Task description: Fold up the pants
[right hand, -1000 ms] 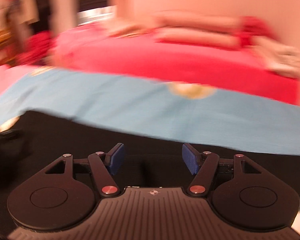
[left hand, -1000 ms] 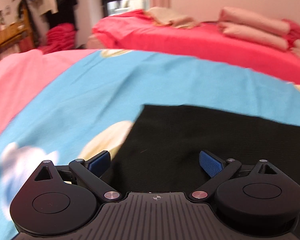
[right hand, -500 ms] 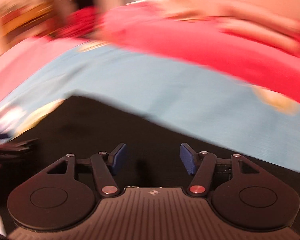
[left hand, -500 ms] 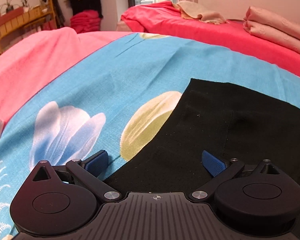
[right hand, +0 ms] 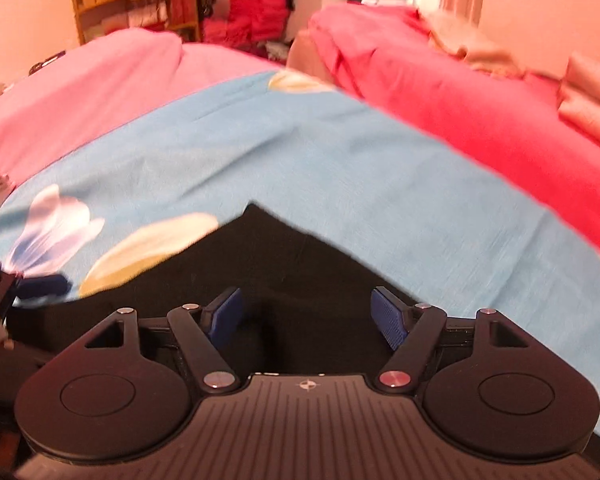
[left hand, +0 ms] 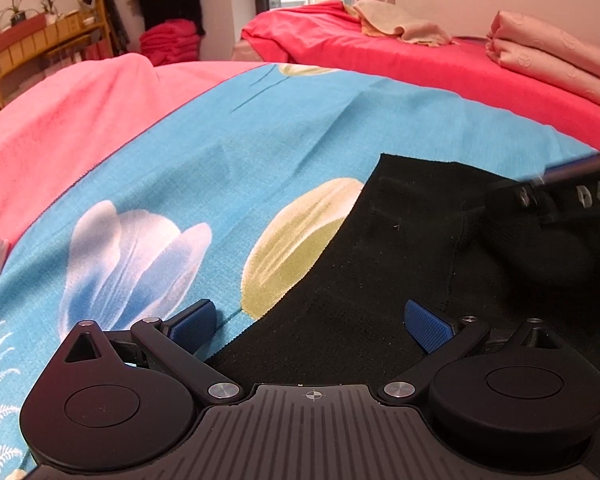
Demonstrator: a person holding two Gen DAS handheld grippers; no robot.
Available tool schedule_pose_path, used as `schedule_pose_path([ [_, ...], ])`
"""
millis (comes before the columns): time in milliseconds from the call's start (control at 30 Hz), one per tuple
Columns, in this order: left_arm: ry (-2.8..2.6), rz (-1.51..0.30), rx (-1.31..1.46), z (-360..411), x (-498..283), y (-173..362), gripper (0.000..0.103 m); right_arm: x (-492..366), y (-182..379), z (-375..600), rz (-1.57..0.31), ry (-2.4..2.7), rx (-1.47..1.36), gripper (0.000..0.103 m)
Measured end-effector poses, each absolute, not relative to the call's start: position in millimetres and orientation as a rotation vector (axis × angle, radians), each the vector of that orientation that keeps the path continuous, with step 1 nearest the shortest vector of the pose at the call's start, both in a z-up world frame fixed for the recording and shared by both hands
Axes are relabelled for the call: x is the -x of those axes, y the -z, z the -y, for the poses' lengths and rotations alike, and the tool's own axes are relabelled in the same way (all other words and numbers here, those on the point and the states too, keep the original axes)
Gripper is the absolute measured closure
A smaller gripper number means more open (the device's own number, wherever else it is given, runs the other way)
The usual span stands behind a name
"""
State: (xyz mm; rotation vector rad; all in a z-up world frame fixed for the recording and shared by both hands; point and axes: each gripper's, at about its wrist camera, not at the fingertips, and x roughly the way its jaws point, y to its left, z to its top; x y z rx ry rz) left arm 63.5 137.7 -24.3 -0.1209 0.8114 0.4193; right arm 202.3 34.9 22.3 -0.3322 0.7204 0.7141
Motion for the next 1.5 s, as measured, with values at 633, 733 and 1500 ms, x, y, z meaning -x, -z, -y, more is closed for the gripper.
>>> schedule_pose_path([
  [633, -0.415, -0.809, 0.122, -138, -63, 25, 0.0, -225, 21, -49, -0.881, -0.67, 0.224, 0.027],
  [733, -0.414, -0.808, 0.124, -138, -63, 25, 0.0, -223, 23, -59, -0.789, -0.61, 0.279, 0.02],
  [1500, -0.423, -0.812, 0.11, -138, -65, 26, 0.0, -183, -11, 218, -0.841, -0.235, -0.096, 0.011],
])
